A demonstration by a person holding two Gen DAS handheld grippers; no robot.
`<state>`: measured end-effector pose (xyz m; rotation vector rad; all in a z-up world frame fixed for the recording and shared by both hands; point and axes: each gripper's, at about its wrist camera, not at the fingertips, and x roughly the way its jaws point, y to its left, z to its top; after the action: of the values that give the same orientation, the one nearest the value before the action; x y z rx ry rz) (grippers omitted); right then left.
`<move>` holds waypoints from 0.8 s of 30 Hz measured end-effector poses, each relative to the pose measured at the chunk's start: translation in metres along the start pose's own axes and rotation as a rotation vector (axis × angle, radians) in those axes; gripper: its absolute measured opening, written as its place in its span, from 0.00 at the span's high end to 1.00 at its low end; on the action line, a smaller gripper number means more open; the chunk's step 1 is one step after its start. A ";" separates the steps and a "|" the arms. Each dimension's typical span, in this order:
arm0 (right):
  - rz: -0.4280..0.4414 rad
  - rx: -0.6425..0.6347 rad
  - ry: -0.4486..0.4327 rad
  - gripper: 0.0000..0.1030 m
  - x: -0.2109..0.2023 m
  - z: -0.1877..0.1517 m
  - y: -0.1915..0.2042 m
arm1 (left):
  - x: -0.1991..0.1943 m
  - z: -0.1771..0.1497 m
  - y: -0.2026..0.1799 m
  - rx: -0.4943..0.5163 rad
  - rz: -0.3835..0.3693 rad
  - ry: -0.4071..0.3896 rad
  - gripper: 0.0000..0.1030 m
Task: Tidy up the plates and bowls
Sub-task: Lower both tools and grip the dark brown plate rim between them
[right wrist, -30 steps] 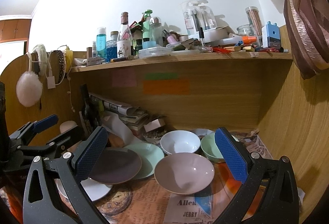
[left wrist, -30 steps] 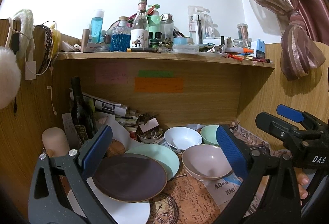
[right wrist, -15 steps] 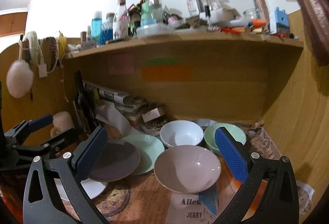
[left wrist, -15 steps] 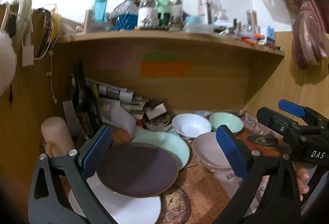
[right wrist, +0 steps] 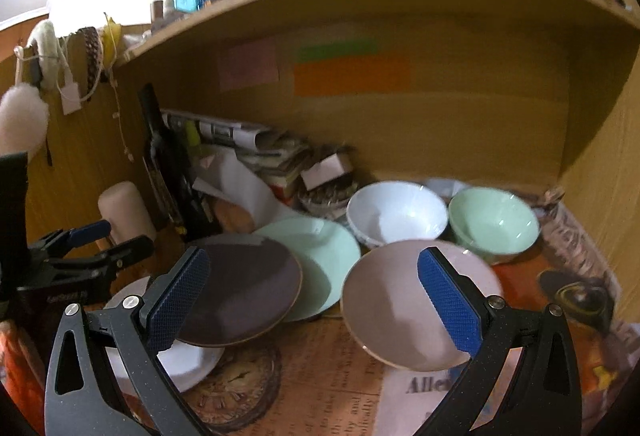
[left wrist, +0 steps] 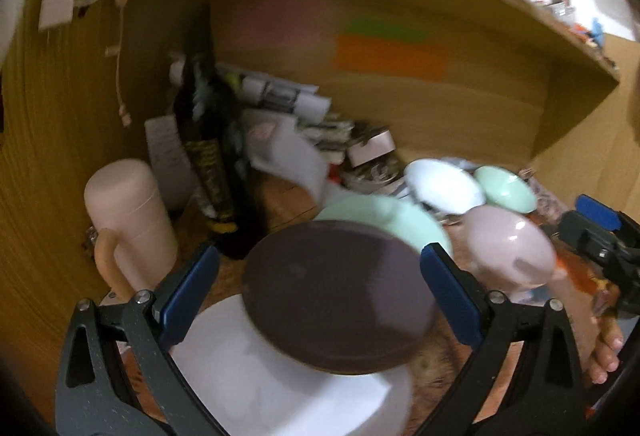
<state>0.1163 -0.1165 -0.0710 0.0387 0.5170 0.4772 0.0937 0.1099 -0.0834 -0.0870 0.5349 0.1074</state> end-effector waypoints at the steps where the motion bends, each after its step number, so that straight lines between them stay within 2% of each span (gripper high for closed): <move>1: 0.005 0.002 0.016 0.04 0.004 -0.002 0.001 | 0.005 0.000 0.005 -0.003 0.005 0.013 0.06; 3: 0.020 0.005 0.054 0.08 0.015 -0.005 0.004 | 0.019 -0.002 0.018 -0.011 0.013 0.062 0.16; 5: 0.034 0.009 0.094 0.13 0.026 -0.008 0.009 | 0.030 -0.003 0.027 -0.021 0.008 0.102 0.17; 10: 0.078 0.014 0.198 0.37 0.053 -0.018 0.018 | 0.058 -0.008 0.046 -0.030 -0.005 0.184 0.24; 16: 0.089 0.026 0.298 0.52 0.082 -0.030 0.024 | 0.081 -0.007 0.058 -0.037 -0.026 0.250 0.31; 20: 0.084 0.046 0.353 0.54 0.097 -0.036 0.022 | 0.095 -0.004 0.063 -0.042 -0.043 0.288 0.41; 24: 0.074 0.059 0.389 0.61 0.109 -0.038 0.019 | 0.108 -0.004 0.068 -0.051 -0.073 0.331 0.53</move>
<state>0.1732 -0.0533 -0.1518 0.0213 0.9137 0.5450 0.1760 0.1854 -0.1459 -0.1756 0.8590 0.0353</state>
